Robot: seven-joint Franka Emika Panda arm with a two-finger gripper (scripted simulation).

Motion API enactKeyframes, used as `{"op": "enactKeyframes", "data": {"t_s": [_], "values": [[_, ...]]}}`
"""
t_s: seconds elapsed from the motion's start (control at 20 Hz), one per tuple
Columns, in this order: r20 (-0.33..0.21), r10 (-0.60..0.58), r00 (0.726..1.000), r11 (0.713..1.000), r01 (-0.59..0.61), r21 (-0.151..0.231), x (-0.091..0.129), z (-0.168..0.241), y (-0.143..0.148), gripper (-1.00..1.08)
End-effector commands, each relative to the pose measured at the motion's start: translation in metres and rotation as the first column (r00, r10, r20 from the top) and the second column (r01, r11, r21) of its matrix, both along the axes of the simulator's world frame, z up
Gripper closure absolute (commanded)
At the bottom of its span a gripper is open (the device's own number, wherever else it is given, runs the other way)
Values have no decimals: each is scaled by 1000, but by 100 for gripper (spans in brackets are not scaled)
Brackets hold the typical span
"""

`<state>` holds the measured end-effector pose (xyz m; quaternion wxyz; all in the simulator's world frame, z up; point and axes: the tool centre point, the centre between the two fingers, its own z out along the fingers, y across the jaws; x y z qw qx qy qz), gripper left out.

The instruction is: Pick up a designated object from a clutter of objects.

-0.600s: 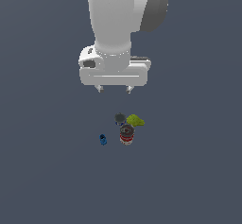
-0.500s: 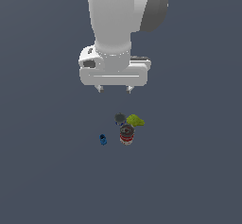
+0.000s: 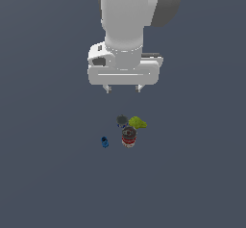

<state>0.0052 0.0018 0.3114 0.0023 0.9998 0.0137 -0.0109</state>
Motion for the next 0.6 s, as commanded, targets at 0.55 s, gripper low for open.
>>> {"op": "enactKeyframes", "data": {"t_s": [0.55], "values": [[2, -104, 995, 995, 104, 10, 20, -35, -13, -92]]}}
